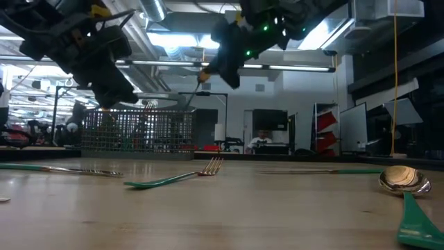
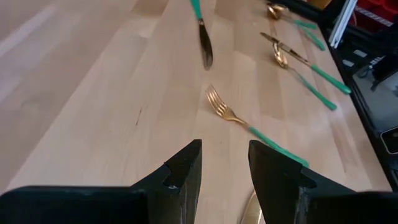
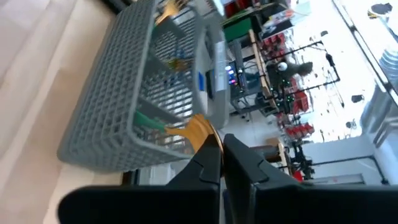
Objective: Sort silverware
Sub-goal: Put the green spoon into the gray silverware basket
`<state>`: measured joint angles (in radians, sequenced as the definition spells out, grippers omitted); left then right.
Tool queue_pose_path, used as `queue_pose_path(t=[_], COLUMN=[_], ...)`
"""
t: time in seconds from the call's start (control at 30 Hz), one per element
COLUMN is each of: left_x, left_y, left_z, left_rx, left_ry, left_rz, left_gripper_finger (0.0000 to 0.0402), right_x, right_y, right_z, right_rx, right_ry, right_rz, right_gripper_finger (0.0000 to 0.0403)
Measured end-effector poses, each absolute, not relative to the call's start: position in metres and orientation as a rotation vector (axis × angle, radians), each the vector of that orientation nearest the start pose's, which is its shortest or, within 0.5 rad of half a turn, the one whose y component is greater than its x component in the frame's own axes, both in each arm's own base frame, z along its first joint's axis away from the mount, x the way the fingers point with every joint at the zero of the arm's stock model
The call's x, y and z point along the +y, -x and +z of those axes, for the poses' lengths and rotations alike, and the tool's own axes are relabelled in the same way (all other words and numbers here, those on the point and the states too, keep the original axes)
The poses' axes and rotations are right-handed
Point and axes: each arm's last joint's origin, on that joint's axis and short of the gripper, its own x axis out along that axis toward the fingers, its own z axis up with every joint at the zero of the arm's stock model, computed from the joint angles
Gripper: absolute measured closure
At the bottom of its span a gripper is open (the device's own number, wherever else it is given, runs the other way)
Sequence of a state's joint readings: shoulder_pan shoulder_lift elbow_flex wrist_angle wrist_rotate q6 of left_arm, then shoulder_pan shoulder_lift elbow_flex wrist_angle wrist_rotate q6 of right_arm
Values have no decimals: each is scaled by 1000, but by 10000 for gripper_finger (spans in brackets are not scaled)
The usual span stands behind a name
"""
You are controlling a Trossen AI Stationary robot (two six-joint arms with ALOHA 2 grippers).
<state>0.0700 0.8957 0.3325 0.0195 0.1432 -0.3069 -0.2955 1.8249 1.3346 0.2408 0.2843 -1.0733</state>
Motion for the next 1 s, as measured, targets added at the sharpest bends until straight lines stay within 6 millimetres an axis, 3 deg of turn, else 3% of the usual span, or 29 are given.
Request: queue_pose_path(t=[0.27,0.67,1.0], left_x=[9,4,-30], left_y=[-183,-187,-188], left_z=[175,166,170], left_rx=[556,612,602], left_ry=[358,387,389], left_rz=[13,5,-160], left_gripper_finger=[276,276,276], right_x=[-132,-132,-132], right_y=[-412,-412,-413], right_z=[249,248,248], right_rx=[585,569,568], right_ry=[1090,1086,1085], right_rz=[-307,-272,-273], right_gripper_finger=[389,386,291])
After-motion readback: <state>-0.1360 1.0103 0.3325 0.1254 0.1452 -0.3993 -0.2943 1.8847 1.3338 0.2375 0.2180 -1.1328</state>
